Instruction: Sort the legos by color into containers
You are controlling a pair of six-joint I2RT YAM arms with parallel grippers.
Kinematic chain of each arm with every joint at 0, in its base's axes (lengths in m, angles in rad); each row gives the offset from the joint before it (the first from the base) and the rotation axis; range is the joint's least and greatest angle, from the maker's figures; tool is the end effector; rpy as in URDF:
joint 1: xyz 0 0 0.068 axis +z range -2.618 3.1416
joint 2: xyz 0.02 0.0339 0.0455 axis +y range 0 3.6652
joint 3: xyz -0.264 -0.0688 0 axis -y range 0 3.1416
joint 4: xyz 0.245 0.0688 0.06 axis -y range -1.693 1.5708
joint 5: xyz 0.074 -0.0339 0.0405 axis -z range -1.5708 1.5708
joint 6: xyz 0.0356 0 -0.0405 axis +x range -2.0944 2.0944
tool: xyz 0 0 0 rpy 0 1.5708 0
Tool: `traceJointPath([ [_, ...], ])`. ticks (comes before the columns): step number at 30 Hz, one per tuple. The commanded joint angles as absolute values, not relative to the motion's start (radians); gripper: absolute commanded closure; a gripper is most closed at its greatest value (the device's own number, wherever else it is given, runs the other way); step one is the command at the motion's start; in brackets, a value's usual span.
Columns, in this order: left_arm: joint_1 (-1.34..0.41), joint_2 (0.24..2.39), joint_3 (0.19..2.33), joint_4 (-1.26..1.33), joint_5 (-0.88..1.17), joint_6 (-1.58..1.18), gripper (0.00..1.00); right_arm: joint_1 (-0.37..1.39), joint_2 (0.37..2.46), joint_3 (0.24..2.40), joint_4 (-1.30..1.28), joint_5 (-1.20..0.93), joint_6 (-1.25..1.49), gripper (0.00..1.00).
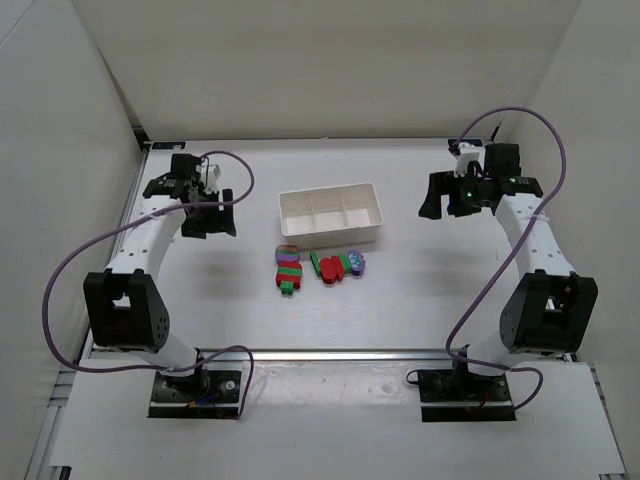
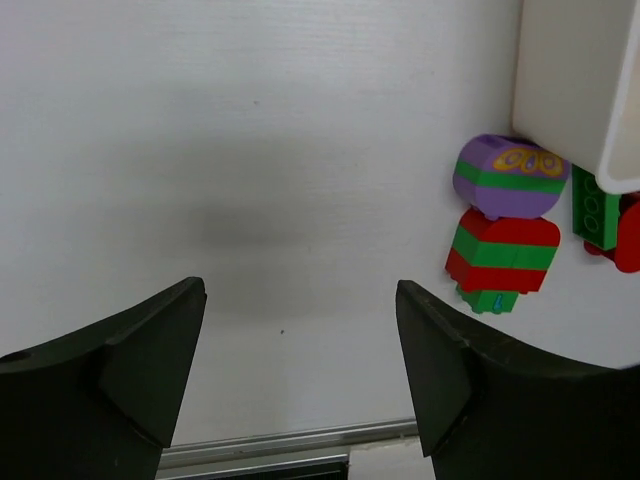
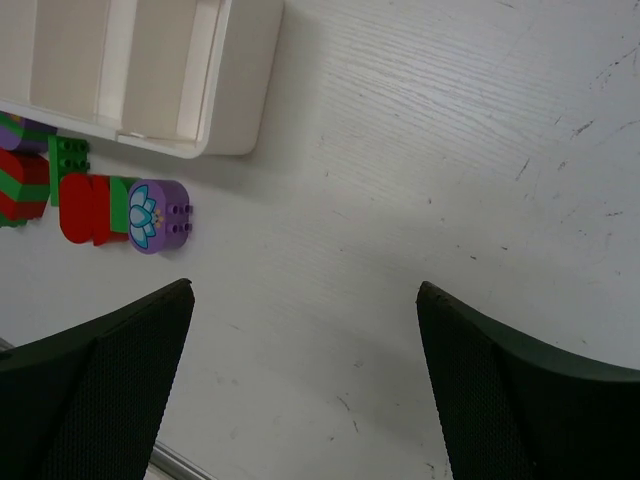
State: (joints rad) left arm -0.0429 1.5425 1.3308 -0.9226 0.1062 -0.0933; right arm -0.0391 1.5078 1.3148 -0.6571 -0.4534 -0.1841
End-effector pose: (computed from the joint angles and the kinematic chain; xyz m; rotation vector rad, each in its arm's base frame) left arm 0.3105 -0.0171 0.2854 -0.0363 2.7075 -0.1844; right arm 0.3257 0.0029 0.3092 -0.3732 2.3242 0.4392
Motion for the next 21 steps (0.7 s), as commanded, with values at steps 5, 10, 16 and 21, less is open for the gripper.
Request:
traceJointPath([
  [5,-0.092,1.451,1.269,-0.904,0.348,0.029,0.10,-0.031,1.470,1.321,-0.701,-0.551,-0.261,0.04],
  [10,-0.207,1.401,1.229,-0.894,0.266,-0.052,0.03,-0.029,1.454,1.293,-0.704,-0.545,-0.256,0.04],
  [16,-0.397,1.350,1.124,-0.891,-0.082,-0.299,0.05,-0.028,1.450,1.279,-0.695,-0.509,-0.241,0.04],
  [21,-0.509,1.399,1.141,-0.891,-0.158,-0.386,0.12,-0.029,1.425,1.249,-0.695,-0.496,-0.239,0.04],
])
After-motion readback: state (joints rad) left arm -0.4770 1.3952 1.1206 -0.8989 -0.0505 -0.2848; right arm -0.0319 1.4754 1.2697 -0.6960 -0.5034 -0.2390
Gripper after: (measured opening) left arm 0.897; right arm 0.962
